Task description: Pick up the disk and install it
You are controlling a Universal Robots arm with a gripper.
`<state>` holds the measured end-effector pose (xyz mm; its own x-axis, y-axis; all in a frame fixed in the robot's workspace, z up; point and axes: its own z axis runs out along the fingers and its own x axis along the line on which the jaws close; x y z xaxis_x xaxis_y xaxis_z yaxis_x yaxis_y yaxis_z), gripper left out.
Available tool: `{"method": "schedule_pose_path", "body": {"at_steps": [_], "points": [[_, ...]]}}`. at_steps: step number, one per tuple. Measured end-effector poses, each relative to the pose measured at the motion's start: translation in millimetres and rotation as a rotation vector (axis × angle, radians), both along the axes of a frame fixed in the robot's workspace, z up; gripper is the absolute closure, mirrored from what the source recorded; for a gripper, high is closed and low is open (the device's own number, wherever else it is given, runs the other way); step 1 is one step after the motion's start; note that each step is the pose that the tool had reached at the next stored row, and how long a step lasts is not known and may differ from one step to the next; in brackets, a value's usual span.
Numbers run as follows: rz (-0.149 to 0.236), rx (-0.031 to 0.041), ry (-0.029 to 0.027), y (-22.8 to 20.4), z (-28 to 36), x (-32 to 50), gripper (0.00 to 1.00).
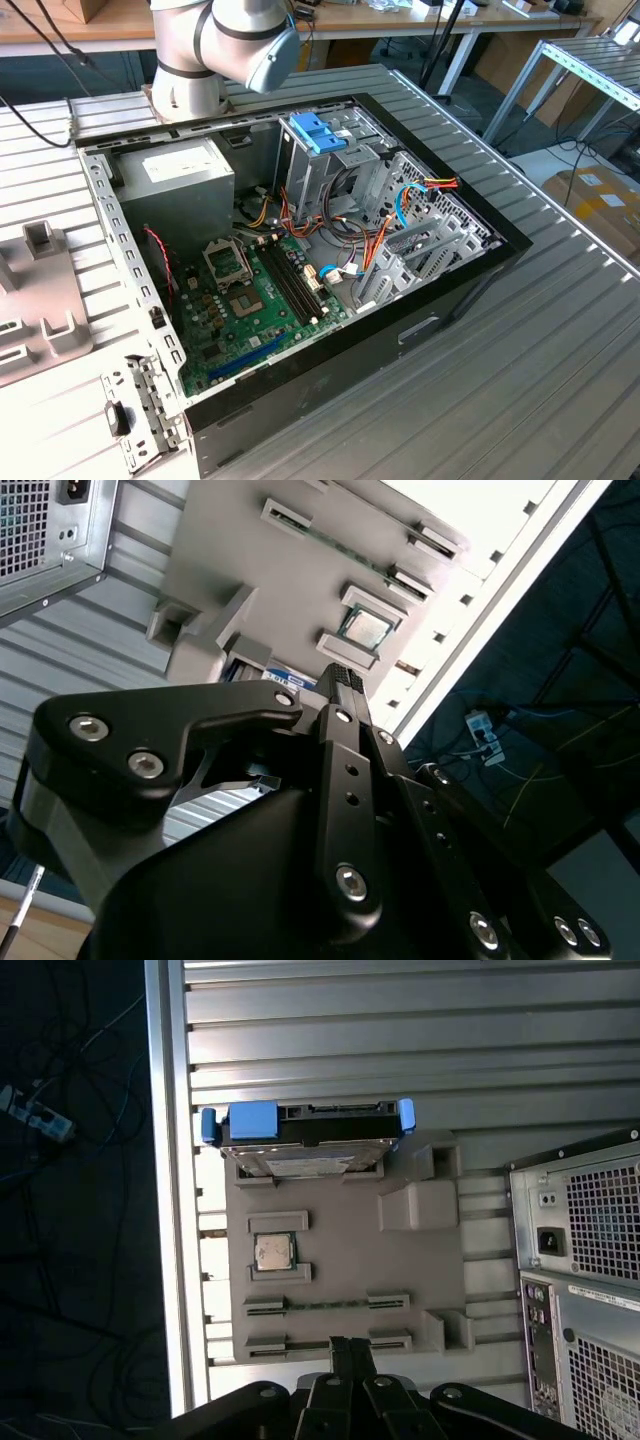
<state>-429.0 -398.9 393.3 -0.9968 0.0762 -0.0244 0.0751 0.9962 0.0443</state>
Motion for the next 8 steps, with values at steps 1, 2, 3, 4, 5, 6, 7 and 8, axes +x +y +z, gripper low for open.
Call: {"method": "schedule_pose_path", "body": {"at_steps": [1, 2, 3, 4, 5, 6, 7, 8], "points": [[0.000, 0.0000, 0.0000, 0.0, 0.0, -0.6, 0.89], [0.000, 0.0000, 0.0000, 0.0, 0.0, -1.7, 0.89], [0.000, -0.0001, 0.0000, 0.0, 0.0, -2.4, 0.89], [0.000, 0.0000, -0.0001, 0.0, 0.0, -3.1, 0.89], [0.000, 0.0000, 0.0000, 0.0, 0.0, -4.0, 0.89], [0.000, 0.0001, -0.0001, 0.0, -0.1, -4.6, 0.89], [0.000, 0.0000, 0.0000, 0.0, 0.0, -5.1, 0.89], [0.000, 0.0000, -0.0001, 0.0, 0.0, -5.8, 0.89]]}}
